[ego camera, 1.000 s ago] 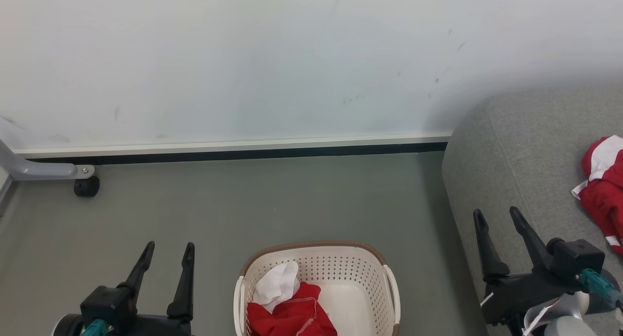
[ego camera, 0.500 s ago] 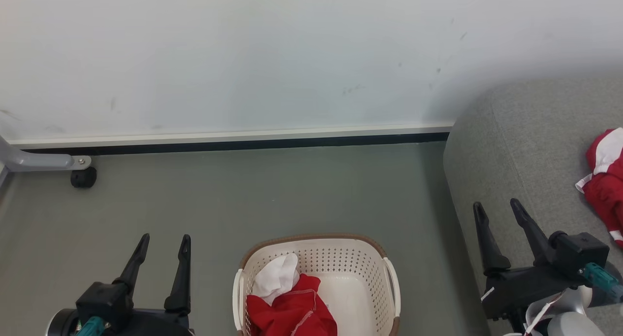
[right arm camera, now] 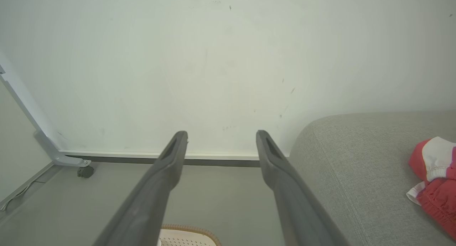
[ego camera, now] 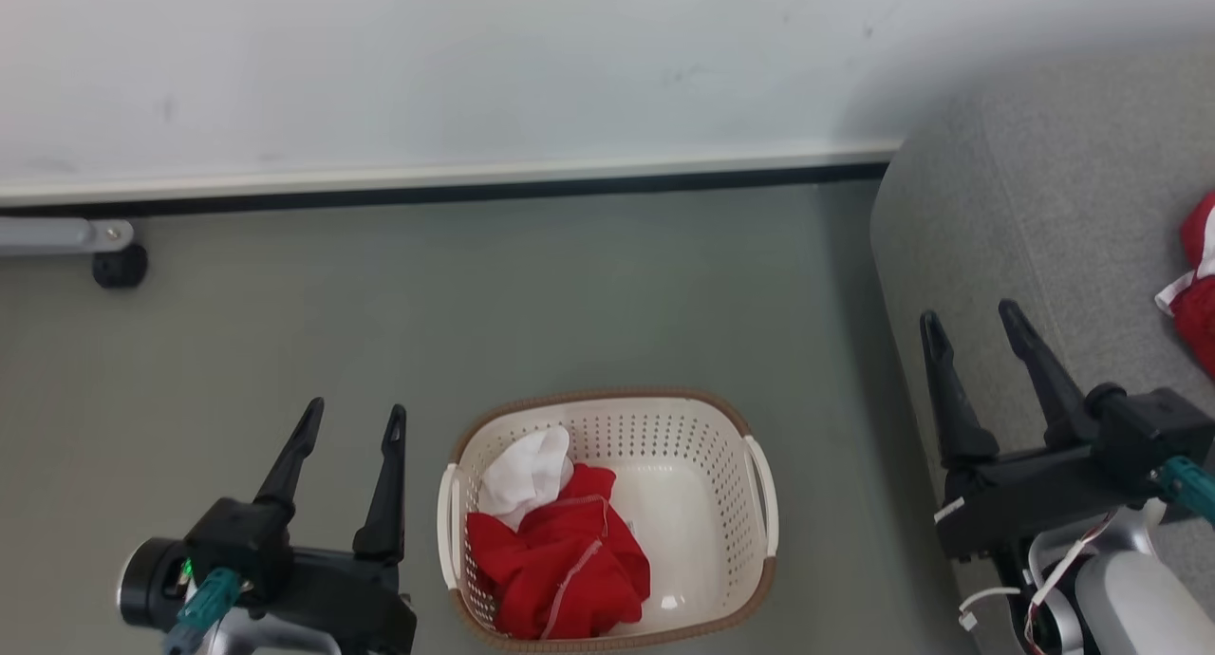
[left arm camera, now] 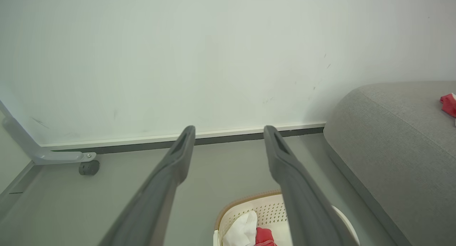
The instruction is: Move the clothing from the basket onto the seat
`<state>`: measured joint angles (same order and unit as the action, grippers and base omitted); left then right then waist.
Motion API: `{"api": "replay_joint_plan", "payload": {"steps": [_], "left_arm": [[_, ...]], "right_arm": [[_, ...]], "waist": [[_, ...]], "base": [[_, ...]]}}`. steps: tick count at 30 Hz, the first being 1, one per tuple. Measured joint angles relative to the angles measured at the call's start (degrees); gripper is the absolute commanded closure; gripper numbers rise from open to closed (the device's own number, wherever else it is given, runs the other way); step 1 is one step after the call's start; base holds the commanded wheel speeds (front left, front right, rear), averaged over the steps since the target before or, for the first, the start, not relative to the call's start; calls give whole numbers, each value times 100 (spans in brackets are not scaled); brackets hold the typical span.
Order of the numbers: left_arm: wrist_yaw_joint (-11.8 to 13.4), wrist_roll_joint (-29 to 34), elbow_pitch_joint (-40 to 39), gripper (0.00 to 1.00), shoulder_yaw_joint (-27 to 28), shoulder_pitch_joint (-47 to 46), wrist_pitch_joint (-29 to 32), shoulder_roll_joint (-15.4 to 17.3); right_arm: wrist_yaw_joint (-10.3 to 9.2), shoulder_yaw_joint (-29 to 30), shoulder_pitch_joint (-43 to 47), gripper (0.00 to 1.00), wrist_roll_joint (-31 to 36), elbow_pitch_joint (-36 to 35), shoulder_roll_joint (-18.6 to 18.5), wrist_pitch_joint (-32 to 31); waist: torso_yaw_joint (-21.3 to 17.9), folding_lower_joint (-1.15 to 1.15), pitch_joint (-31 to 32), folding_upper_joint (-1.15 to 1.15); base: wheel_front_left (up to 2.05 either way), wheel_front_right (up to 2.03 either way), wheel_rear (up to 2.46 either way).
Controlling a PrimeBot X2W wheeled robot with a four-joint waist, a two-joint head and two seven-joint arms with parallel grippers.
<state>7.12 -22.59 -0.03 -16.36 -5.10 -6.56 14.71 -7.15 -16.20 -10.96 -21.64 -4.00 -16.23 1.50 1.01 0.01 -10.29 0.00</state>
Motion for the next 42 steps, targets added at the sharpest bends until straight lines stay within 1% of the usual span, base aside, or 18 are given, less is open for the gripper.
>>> {"api": "replay_joint_plan", "payload": {"steps": [5, 9, 13, 14, 17, 21, 24, 25, 29, 32, 42], "left_arm": [[-13, 154, 177, 0, -193, -324, 51, -60], [-79, 221, 374, 0, -324, -586, 94, -80], [-244, 301, 613, 0, -463, -875, 151, -68], [-320, 368, 758, 0, -555, -1033, 205, -47], [-420, 520, 989, 0, -692, -1262, 264, -34], [-621, 626, 1357, 0, -891, -1540, 359, -18], [-747, 681, 1624, 0, -1032, -1744, 454, -2], [-836, 782, 1806, 0, -1111, -1883, 552, 13], [-1025, 858, 2147, 0, -1252, -2153, 716, 14], [-1121, 859, 2421, 0, -1316, -2344, 848, 15], [-1305, 854, 3249, 0, -1440, -2747, 1159, 69]], "right_arm": [[0, 82, -269, 0, 80, -187, 62, -52], [-1, 167, -461, 0, 124, -318, 129, -98], [-15, 202, -626, 0, 202, -388, 212, -145], [-15, 207, -703, 0, 259, -443, 261, -146], [-15, 204, -880, 0, 299, -511, 309, -151], [-16, 183, -1106, 0, 363, -632, 390, -153], [-16, 153, -1282, 0, 409, -713, 457, -154], [-16, 134, -1379, 0, 427, -769, 492, -154], [-16, 121, -1564, 0, 463, -856, 547, -153], [-16, 98, -1716, 0, 474, -864, 614, -148], [-16, -2, -1918, 0, 515, -781, 812, -33]], "waist": [[-73, 0, -386, 0], [-156, 1, -706, 0], [-263, 1, -1034, 0], [-323, 1, -1197, 0], [-419, 0, -1445, 1], [-555, 0, -1781, 1], [-659, 0, -2034, 1], [-729, 0, -2206, 1], [-864, 0, -2548, 1], [-963, 0, -2802, 1], [-1307, 0, -3479, 1]], "base": [[0, 0, 0], [0, 0, 0], [0, 0, 0], [0, 0, 0], [0, 0, 0], [0, 0, 0], [0, 0, 0], [0, 0, 0], [0, 0, 0], [0, 0, 0], [0, 0, 0]]}}
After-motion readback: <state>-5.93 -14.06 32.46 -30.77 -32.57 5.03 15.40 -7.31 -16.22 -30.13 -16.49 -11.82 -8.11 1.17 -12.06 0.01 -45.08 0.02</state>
